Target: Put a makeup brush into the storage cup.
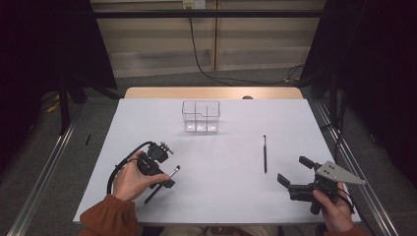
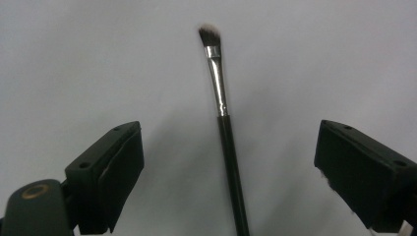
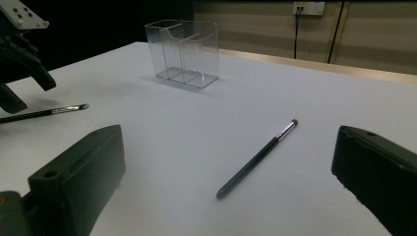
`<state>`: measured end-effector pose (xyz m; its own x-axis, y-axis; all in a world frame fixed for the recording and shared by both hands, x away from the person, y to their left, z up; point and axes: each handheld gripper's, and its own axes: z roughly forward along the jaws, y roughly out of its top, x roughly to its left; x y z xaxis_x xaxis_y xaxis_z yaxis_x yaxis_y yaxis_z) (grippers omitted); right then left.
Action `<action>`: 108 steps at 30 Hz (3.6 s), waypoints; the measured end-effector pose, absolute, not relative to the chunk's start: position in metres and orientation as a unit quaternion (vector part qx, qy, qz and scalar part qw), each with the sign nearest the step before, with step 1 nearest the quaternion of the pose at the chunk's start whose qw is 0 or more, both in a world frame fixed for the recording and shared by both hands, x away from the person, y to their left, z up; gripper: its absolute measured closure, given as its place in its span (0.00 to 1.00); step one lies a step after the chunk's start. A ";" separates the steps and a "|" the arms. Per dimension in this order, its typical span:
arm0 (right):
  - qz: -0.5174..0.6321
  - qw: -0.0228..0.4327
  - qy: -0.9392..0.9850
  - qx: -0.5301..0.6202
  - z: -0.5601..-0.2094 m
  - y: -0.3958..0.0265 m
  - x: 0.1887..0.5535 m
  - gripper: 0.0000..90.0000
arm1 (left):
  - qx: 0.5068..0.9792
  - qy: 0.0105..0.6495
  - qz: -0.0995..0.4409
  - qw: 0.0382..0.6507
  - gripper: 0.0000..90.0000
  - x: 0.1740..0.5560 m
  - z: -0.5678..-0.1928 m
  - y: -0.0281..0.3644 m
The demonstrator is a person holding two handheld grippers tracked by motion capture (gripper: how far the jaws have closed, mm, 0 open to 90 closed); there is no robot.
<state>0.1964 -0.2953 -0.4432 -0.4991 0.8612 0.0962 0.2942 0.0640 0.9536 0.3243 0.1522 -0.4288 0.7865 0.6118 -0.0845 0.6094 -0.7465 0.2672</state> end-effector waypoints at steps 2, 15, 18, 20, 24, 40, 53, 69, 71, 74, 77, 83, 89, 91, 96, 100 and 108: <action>0.536 0.264 0.679 0.426 -0.443 -0.295 0.196 0.00 | 0.934 0.329 0.006 0.137 0.12 0.326 -0.430 0.149; 0.536 0.264 0.682 0.423 -0.443 -0.295 0.196 0.00 | 0.936 0.337 0.015 0.102 0.32 0.331 -0.439 0.143; 0.534 0.264 0.684 0.421 -0.444 -0.295 0.197 0.00 | 0.935 0.341 0.017 0.096 0.39 0.332 -0.442 0.141; 0.534 0.264 0.684 0.420 -0.444 -0.295 0.197 0.00 | 0.937 0.337 0.014 0.086 0.45 0.332 -0.444 0.139; 0.535 0.263 0.684 0.419 -0.444 -0.294 0.196 0.00 | 0.940 0.332 0.018 0.082 0.51 0.329 -0.444 0.137; 0.534 0.263 0.686 0.418 -0.444 -0.294 0.195 0.00 | 0.934 0.349 0.001 0.069 0.81 0.333 -0.443 0.134; 0.533 0.261 0.688 0.417 -0.444 -0.294 0.195 0.00 | 0.935 0.347 -0.005 0.073 0.93 0.334 -0.444 0.137; 0.533 0.261 0.687 0.419 -0.444 -0.294 0.196 0.00 | 0.929 0.355 -0.015 0.101 0.93 0.335 -0.442 0.146; 0.533 0.260 0.688 0.419 -0.444 -0.294 0.196 0.00 | 0.928 0.358 -0.013 0.104 0.93 0.335 -0.442 0.148; 0.533 0.260 0.688 0.419 -0.444 -0.294 0.196 0.00 | 0.925 0.362 -0.013 0.111 0.93 0.336 -0.440 0.151; 0.533 0.260 0.688 0.418 -0.444 -0.294 0.196 0.00 | 0.921 0.367 -0.019 0.128 0.93 0.337 -0.437 0.155; 0.533 0.260 0.687 0.420 -0.444 -0.293 0.196 0.00 | 0.908 0.379 -0.022 0.177 0.94 0.335 -0.426 0.167; 0.533 0.259 0.688 0.420 -0.444 -0.293 0.197 0.00 | 0.898 0.385 -0.013 0.214 0.94 0.334 -0.419 0.171; 0.533 0.259 0.688 0.419 -0.444 -0.293 0.197 0.00 | 0.894 0.387 -0.008 0.227 0.94 0.334 -0.416 0.172; 0.533 0.259 0.688 0.419 -0.444 -0.293 0.197 0.00 | 0.883 0.395 -0.005 0.255 0.94 0.334 -0.412 0.175; 0.533 0.259 0.688 0.419 -0.444 -0.293 0.197 0.00 | 0.882 0.385 0.000 0.272 0.94 0.333 -0.410 0.175; 0.533 0.259 0.688 0.419 -0.444 -0.293 0.197 0.00 | 0.871 0.377 0.019 0.314 0.94 0.330 -0.405 0.178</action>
